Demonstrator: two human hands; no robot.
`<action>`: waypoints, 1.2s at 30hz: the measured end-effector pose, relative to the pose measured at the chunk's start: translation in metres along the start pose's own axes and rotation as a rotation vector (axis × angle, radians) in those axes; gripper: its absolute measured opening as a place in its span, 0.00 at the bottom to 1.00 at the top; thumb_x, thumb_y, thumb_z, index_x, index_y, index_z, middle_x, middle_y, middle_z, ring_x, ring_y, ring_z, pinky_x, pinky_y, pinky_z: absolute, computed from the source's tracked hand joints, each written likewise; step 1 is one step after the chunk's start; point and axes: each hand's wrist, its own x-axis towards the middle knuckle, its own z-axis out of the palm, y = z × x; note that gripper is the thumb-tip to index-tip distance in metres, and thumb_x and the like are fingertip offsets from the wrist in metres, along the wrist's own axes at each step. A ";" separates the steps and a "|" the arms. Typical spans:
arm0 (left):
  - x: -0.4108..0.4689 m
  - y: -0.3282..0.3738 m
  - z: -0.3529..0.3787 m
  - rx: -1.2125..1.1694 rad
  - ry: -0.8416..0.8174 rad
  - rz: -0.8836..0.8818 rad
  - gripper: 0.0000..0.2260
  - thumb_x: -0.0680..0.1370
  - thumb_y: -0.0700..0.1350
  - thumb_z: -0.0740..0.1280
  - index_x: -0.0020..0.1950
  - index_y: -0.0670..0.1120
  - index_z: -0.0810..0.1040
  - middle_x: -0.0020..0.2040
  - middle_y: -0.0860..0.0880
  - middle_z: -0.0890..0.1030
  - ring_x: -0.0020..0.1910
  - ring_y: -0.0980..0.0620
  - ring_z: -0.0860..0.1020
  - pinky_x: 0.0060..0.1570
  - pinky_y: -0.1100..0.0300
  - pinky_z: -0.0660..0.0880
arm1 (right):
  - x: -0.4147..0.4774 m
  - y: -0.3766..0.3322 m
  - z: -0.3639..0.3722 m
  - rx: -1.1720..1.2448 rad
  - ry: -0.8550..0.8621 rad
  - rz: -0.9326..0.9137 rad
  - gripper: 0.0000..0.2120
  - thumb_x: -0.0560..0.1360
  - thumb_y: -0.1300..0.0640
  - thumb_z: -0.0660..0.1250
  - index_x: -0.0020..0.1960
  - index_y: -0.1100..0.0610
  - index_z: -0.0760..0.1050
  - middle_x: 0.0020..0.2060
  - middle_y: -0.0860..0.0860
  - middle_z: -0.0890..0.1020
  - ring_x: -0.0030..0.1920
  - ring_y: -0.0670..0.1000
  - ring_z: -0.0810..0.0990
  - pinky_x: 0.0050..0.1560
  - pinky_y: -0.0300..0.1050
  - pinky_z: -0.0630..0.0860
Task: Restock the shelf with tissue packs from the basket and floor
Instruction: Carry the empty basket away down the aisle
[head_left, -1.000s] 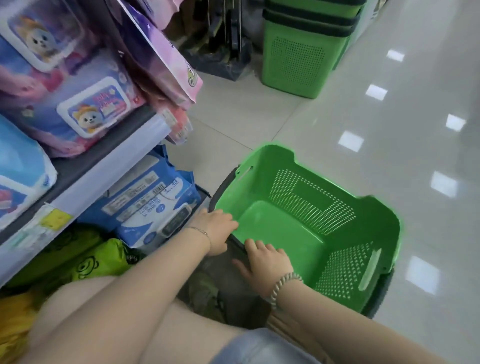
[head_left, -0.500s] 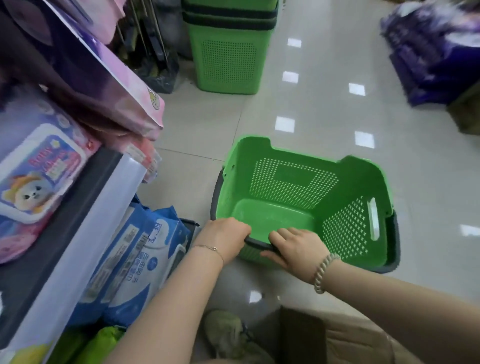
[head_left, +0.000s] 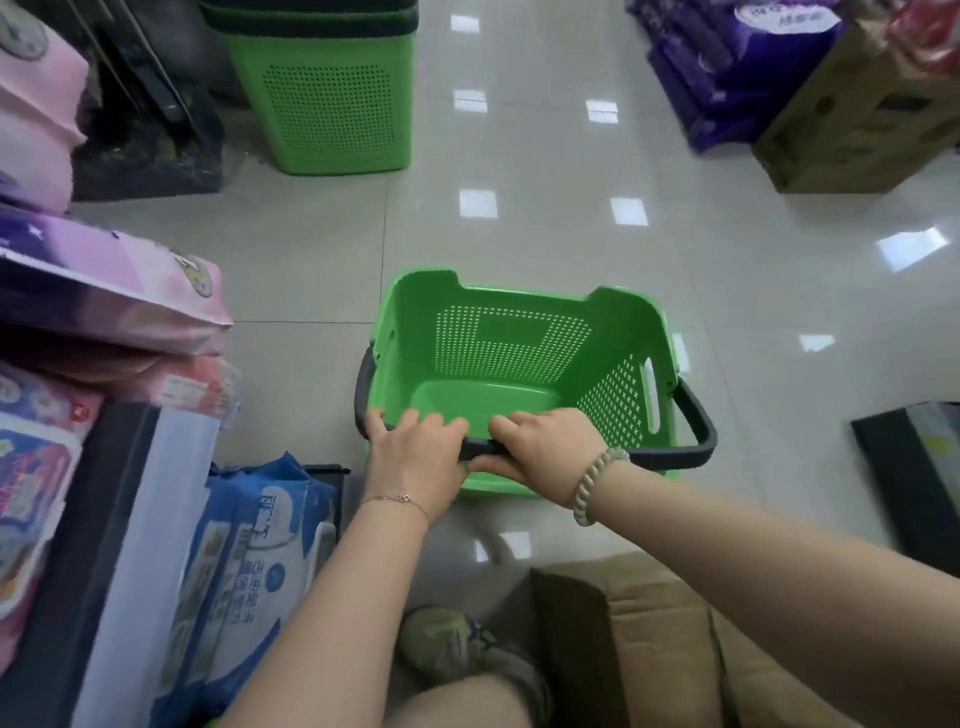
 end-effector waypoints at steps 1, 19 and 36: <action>0.002 0.005 -0.006 -0.006 0.000 0.019 0.10 0.79 0.57 0.59 0.56 0.53 0.72 0.54 0.53 0.78 0.59 0.49 0.72 0.63 0.46 0.58 | 0.002 0.002 -0.007 0.020 -0.032 0.003 0.25 0.72 0.34 0.54 0.33 0.55 0.69 0.22 0.48 0.73 0.17 0.52 0.71 0.18 0.38 0.60; 0.029 0.027 -0.076 -0.043 -0.310 -0.035 0.07 0.80 0.48 0.59 0.57 0.50 0.70 0.55 0.51 0.75 0.60 0.48 0.70 0.67 0.42 0.58 | -0.010 0.054 -0.104 0.134 -0.861 0.611 0.10 0.77 0.57 0.59 0.58 0.51 0.67 0.51 0.50 0.74 0.57 0.55 0.72 0.64 0.63 0.61; 0.060 0.041 -0.199 -0.085 -0.392 -0.112 0.07 0.78 0.52 0.61 0.53 0.51 0.72 0.48 0.53 0.75 0.55 0.50 0.72 0.69 0.50 0.61 | 0.045 0.111 -0.210 0.212 -0.909 0.445 0.14 0.79 0.45 0.57 0.59 0.54 0.68 0.54 0.52 0.76 0.57 0.55 0.74 0.62 0.57 0.66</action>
